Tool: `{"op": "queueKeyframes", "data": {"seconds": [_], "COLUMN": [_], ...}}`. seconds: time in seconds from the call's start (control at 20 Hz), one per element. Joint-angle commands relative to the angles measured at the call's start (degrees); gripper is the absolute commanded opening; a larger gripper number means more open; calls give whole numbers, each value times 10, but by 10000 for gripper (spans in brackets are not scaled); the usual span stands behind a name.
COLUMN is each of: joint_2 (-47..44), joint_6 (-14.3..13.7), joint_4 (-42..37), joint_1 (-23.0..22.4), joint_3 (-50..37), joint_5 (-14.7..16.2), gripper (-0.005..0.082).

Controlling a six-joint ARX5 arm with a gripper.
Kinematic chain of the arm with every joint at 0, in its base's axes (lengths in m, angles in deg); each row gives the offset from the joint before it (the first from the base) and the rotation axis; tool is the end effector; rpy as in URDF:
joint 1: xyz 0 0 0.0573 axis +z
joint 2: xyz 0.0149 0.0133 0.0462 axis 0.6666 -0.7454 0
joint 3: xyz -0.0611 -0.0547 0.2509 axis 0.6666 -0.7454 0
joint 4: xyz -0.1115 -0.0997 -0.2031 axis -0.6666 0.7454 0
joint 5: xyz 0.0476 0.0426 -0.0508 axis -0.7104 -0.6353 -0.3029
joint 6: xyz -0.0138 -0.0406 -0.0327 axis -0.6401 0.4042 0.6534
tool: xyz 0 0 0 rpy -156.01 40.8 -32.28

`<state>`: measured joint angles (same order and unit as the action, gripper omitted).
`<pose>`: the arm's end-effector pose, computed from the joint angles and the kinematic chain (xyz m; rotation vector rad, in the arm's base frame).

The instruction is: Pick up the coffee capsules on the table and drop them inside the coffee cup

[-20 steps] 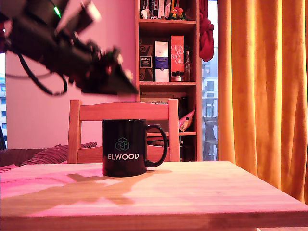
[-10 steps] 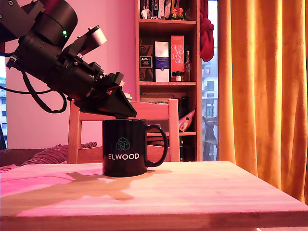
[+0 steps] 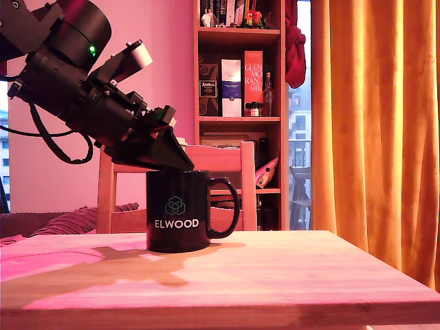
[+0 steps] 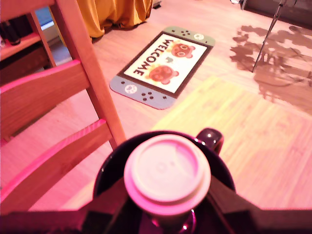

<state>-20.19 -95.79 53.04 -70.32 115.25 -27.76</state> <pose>0.2830 -0.1645 0.1881 0.1449 0.4988 -0.8374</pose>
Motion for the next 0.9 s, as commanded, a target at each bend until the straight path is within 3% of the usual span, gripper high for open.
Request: {"op": "queueKeyframes", "data": {"seconds": [0.0, 0.05, 0.15, 0.2, 0.65, 0.75, 0.85], "joint_2": [-2, -2, -2, -2, -1, 4, 15], "joint_6": [-2, -3, -2, -2, -2, -2, -2], "joint_4": [-2, -3, -1, 3, 9, 15, 15], "joint_1": [-2, -2, -1, -1, -1, -1, -1], "joint_3": [1, 1, 1, 1, 1, 1, 1], "joint_5": [0, 0, 1, 2, 5, 12, 22], "gripper": [127, 202, 533, 630, 635, 530, 314]}}
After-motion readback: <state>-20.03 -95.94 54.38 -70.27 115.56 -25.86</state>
